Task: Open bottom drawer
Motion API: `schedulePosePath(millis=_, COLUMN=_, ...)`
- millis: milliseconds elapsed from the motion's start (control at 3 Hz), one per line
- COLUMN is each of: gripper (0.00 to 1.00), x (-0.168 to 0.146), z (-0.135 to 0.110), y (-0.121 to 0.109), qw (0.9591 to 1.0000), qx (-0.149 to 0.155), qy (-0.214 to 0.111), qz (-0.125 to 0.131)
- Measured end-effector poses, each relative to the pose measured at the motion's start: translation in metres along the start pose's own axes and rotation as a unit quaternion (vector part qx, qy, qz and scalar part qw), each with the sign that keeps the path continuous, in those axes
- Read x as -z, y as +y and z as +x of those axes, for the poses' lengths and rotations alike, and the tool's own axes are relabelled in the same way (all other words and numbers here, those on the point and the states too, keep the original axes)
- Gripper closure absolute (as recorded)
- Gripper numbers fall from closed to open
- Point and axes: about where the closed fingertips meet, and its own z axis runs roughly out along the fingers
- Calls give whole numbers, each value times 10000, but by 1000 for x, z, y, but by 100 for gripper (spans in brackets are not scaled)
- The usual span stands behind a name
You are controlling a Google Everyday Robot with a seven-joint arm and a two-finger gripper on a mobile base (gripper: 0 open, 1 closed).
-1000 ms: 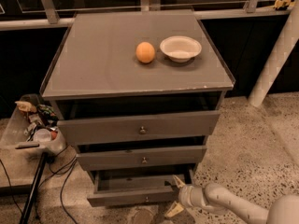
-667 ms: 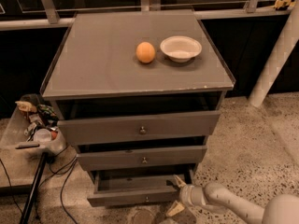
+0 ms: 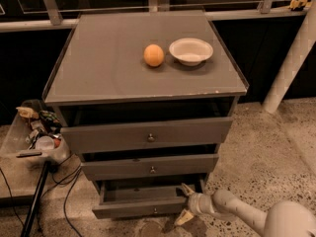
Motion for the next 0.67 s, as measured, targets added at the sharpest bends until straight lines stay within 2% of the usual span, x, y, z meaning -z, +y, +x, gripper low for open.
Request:
schedulePosePath(millis=333, gripper=19, x=0, z=0, y=-1, qw=10000, qx=3, qy=1, qz=8)
schedulePosePath(millis=667, gripper=42, x=0, z=0, y=-1, qw=10000, qx=2, qy=1, qz=9)
